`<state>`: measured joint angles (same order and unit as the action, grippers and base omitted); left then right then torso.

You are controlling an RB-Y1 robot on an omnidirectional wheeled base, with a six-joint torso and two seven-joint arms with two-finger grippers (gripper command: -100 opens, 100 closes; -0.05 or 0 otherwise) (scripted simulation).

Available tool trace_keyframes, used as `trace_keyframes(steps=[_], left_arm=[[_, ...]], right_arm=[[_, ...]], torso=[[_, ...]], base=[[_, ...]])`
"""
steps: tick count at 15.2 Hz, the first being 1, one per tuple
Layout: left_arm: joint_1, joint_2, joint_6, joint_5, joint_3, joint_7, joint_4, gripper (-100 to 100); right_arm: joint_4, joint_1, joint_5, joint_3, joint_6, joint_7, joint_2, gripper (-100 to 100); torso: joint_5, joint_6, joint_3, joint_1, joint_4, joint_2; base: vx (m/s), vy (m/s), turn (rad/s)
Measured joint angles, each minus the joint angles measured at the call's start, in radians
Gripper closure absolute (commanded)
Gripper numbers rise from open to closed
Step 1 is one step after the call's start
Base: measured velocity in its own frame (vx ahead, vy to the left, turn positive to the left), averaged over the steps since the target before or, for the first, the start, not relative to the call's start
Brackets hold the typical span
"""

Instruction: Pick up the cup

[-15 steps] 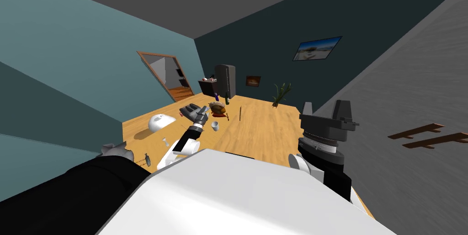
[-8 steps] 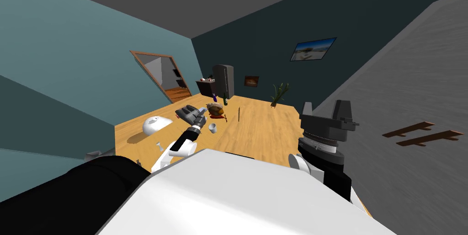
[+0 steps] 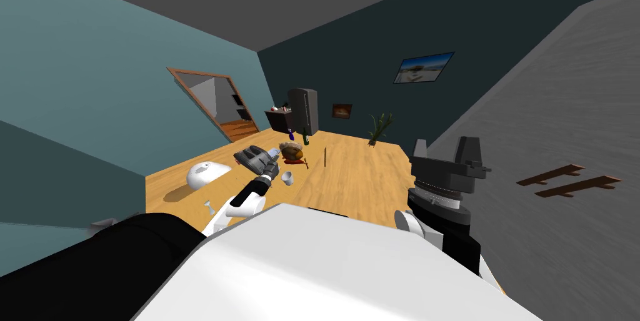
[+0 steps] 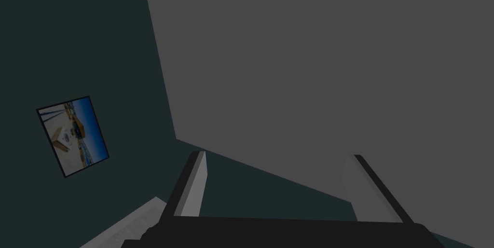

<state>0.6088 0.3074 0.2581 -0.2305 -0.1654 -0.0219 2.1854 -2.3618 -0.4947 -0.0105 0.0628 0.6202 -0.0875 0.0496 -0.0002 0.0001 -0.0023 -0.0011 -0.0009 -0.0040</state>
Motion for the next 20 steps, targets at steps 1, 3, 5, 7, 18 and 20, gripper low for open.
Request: trace_keyframes(steps=[1, 3, 5, 7, 18, 20], left_arm=[[0.003, 0.006, 0.018, -0.008, -0.007, -0.002, -0.006, -100], [0.008, 0.009, 0.048, -0.014, -0.013, -0.003, -0.006, -100], [0.023, 0.010, 0.087, -0.024, -0.023, -0.003, -0.003, -100], [0.028, 0.002, 0.120, -0.025, -0.027, 0.000, -0.009, -100], [0.074, 0.011, 0.332, -0.081, -0.081, 0.000, -0.036, -100], [0.081, 0.009, 0.365, -0.091, -0.091, 0.001, -0.049, -100]], right_arm=[[0.000, 0.000, 0.000, 0.000, 0.000, 0.000, 0.000, 0], [0.000, 0.000, 0.000, 0.000, 0.000, 0.000, 0.000, 0], [0.000, 0.000, 0.000, 0.000, 0.000, 0.000, 0.000, 0], [0.000, 0.000, 0.000, 0.000, 0.000, 0.000, 0.000, 0], [0.000, 0.000, 0.000, 0.000, 0.000, 0.000, 0.000, 0], [0.000, 0.000, 0.000, 0.000, 0.000, 0.000, 0.000, 0]], torso=[[0.000, 0.000, 0.000, 0.000, 0.000, 0.000], [0.000, 0.000, 0.001, 0.000, 0.000, 0.001], [0.000, 0.000, 0.001, 0.000, 0.000, 0.001], [0.000, 0.000, 0.000, 0.000, 0.000, 0.000], [0.000, 0.000, 0.000, 0.000, 0.000, 0.000], [0.000, 0.000, 0.000, 0.000, 0.000, 0.000]], base=[[0.041, -0.011, -0.024], [0.028, -0.007, -0.028], [0.048, -0.008, -0.045], [0.063, -0.014, -0.056], [0.057, -0.008, -0.045], [0.058, -0.006, -0.039]])
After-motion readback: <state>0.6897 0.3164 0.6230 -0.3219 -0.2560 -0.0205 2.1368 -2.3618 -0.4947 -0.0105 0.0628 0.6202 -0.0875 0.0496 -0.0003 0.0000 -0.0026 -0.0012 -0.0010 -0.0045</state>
